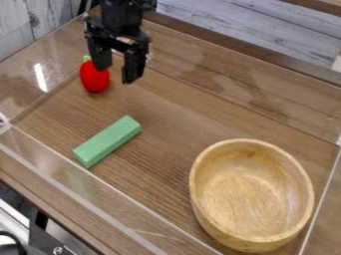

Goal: Move the red object to the right side of the table

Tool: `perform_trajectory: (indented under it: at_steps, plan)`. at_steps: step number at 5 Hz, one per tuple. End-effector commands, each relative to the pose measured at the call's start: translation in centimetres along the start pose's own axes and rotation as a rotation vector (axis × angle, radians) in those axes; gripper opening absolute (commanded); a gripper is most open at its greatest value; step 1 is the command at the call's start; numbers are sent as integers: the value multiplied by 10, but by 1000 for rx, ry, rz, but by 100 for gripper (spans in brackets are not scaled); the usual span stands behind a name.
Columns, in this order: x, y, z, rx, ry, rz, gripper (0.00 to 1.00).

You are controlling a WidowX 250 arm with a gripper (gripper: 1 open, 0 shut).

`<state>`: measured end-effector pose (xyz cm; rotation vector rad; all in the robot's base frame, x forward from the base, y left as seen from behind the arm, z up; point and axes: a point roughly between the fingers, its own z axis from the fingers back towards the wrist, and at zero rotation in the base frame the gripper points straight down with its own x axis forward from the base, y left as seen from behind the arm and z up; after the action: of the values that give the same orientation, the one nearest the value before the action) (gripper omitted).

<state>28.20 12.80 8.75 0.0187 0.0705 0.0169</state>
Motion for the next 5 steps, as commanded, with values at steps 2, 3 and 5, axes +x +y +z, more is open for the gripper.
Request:
perform_trajectory:
  at_steps: [2,3,5]
  plan:
    - [13,25,8,34,-48,137,100]
    - [19,33,1,34,-46,208,100]
    - [34,56,-21,35,-34,279,0]
